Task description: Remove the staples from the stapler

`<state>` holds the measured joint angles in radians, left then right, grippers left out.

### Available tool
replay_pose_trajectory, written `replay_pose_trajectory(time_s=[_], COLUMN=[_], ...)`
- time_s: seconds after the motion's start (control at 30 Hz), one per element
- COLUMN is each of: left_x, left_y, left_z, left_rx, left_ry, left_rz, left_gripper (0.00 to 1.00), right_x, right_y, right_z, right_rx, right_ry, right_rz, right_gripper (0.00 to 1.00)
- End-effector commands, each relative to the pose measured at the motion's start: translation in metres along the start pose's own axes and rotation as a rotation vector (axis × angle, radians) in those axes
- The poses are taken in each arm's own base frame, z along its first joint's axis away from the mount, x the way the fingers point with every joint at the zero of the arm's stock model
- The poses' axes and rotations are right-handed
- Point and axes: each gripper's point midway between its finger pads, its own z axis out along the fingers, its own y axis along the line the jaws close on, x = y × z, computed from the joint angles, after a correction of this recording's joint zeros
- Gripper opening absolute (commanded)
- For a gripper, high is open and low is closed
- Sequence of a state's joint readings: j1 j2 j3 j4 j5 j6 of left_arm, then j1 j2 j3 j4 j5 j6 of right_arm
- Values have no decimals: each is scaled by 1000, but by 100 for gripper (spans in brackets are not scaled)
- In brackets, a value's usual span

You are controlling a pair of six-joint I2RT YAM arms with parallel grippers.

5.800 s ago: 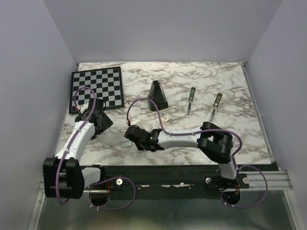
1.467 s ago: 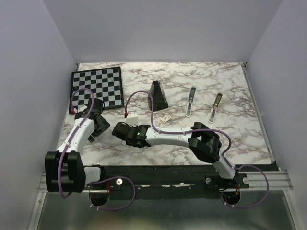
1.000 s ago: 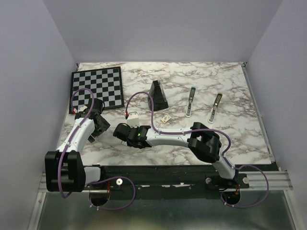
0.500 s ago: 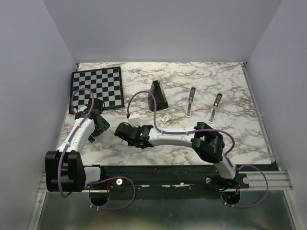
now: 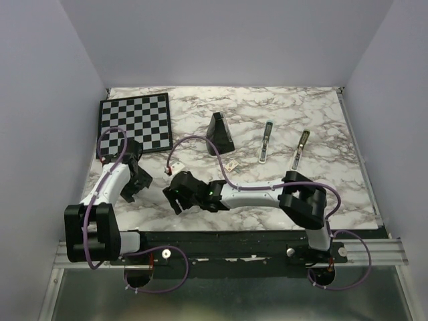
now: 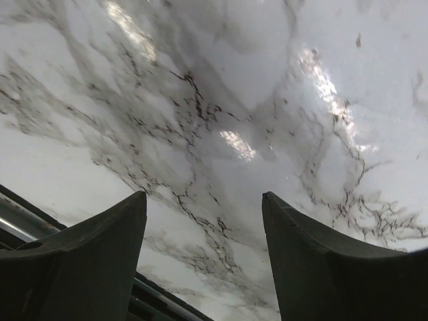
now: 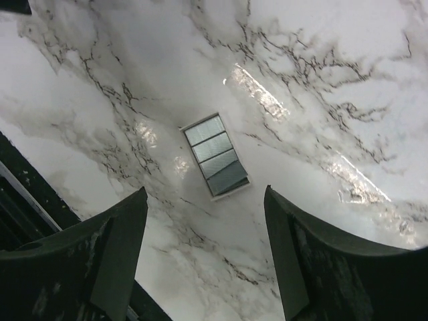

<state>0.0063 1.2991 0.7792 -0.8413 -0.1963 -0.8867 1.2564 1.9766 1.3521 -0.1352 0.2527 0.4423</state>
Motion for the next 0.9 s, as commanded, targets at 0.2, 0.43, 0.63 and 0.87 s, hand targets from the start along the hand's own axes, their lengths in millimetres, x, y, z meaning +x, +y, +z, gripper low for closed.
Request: replay_pose_trajectory(time_s=[0.2, 0.43, 0.63, 0.87], left_x=[-30, -32, -32, -31], left_y=[24, 24, 23, 21], left_z=[2, 2, 3, 4], left_rx=[-83, -83, -78, -73], left_ry=[-70, -83, -77, -71], left_rz=[-127, -127, -126, -121], left_gripper=[77, 76, 76, 76], right_x=[-17, -6, 1, 10], right_y=[8, 4, -5, -6], right_z=[30, 46, 53, 58], right_rx=[-89, -80, -36, -39], right_ry=[-40, 9, 31, 54], right_rz=[-277, -305, -326, -318], right_gripper=[79, 75, 69, 63])
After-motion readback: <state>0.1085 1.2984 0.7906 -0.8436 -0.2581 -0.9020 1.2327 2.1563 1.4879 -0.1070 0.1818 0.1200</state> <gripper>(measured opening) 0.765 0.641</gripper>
